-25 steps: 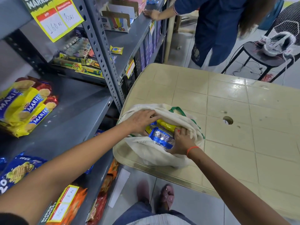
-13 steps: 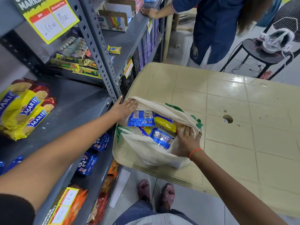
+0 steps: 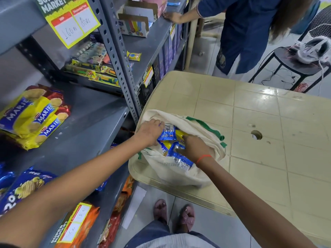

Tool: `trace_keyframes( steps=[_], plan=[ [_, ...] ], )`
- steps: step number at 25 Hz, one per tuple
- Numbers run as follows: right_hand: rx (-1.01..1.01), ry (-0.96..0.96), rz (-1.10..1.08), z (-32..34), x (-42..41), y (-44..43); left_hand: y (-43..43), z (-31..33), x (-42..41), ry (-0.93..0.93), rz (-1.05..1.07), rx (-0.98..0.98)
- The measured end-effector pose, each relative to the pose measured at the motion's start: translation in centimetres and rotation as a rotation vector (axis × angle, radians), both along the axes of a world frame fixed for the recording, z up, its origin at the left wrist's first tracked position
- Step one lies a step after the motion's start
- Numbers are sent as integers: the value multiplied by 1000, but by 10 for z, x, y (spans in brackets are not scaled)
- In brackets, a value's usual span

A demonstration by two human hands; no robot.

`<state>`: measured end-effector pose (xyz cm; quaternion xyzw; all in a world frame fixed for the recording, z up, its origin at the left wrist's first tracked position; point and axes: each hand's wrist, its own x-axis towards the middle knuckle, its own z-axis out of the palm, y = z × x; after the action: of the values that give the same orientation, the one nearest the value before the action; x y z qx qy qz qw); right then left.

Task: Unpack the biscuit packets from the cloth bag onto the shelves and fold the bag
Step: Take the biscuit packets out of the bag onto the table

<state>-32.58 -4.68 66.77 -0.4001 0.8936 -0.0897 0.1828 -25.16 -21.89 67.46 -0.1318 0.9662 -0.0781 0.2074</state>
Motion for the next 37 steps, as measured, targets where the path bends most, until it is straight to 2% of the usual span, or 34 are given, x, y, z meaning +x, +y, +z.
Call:
trace_keyframes(
  steps=[5,9,12,16,19,21,26,30,33,37],
  plan=[
    [-92,-298,-164,-10,-3,-42,7,-11,2,150,-66,-75],
    [-364,-366,-243,-7,-6,-37,-1,10,-6,287,-73,17],
    [-626,-511,-277,6,-10,-27,-13,52,-7,468,57,337],
    [-891,-732,-282,29,-19,-10,-26,102,-18,561,323,993],
    [-1031,-881,-405,33,-29,14,-6,100,-37,662,612,1453],
    [-1075,-963,-529,29,-39,39,27,84,-51,668,784,1648],
    [-1093,-979,-774,10,-78,118,130,26,-82,454,861,1627],
    [-909,-795,-920,-13,-110,173,201,-12,-119,450,913,1607],
    [-833,-632,-948,-30,-134,192,235,-34,-155,495,941,1473],
    [-689,-631,-902,-53,-164,189,243,-54,-190,469,879,1318]
  ],
)
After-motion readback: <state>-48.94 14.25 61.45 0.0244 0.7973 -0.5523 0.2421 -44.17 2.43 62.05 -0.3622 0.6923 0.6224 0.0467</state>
